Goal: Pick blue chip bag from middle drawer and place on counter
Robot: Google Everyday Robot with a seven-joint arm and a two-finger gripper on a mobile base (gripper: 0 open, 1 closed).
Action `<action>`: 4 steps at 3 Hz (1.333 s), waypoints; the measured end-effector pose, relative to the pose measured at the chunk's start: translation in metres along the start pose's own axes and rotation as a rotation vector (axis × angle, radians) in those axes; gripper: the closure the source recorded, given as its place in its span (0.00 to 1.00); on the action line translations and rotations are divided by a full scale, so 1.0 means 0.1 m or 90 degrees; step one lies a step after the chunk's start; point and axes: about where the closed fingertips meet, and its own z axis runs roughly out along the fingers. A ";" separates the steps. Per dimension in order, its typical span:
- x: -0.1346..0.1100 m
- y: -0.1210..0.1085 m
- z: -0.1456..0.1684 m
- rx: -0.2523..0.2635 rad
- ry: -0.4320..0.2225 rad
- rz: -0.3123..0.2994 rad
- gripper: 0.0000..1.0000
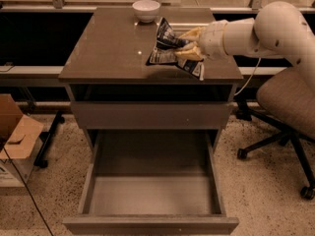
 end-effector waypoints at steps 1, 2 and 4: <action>0.06 -0.32 0.16 0.021 0.018 -0.008 1.00; 0.34 -0.54 0.51 0.003 0.050 0.017 0.81; 0.75 -0.61 0.85 -0.029 0.094 0.055 0.34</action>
Offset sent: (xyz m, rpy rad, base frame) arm 0.1385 -0.0069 -0.0393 -0.0791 0.1228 -0.0957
